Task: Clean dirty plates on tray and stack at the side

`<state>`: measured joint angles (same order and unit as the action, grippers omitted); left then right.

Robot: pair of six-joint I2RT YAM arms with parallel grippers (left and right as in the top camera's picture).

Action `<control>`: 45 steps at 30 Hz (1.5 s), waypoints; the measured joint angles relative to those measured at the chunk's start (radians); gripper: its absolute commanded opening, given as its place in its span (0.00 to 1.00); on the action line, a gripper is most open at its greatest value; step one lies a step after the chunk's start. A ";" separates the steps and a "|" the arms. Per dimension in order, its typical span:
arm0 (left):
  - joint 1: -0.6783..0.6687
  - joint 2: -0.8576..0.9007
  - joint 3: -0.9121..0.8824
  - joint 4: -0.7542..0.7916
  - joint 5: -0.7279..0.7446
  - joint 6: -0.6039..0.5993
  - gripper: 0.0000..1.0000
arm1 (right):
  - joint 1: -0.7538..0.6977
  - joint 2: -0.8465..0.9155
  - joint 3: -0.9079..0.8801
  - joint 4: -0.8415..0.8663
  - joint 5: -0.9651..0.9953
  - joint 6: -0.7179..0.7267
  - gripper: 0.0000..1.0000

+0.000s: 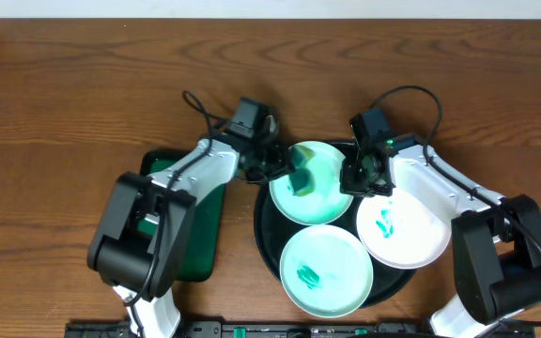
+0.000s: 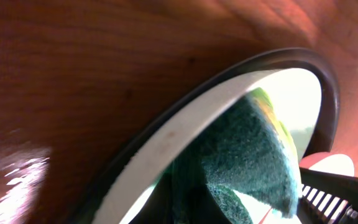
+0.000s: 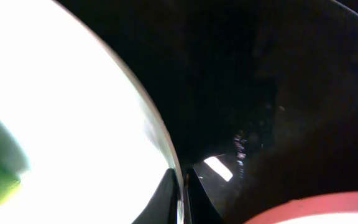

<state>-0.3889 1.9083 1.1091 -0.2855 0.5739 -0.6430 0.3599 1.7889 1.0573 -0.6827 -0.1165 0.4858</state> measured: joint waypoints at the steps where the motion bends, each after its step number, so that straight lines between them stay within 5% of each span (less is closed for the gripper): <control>1: 0.006 -0.003 0.001 -0.017 -0.001 0.005 0.07 | 0.002 0.000 0.000 0.000 -0.005 0.000 0.01; 11: -0.013 -0.035 0.041 -0.244 -0.143 0.073 0.07 | 0.027 0.001 0.000 -0.003 -0.045 -0.001 0.01; 22: -0.060 -0.040 0.069 -0.317 -0.245 0.232 0.07 | 0.013 0.001 0.000 -0.009 -0.076 -0.004 0.01; 36: -0.173 -0.018 0.074 -0.238 -0.257 0.323 0.07 | -0.005 0.001 0.000 -0.028 -0.051 -0.012 0.01; 45: -0.198 0.002 0.059 -0.126 -0.103 0.318 0.07 | -0.005 0.001 -0.001 -0.028 -0.050 -0.024 0.01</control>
<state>-0.5869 1.9099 1.1679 -0.4118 0.4709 -0.3252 0.3546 1.7897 1.0565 -0.7105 -0.1669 0.4622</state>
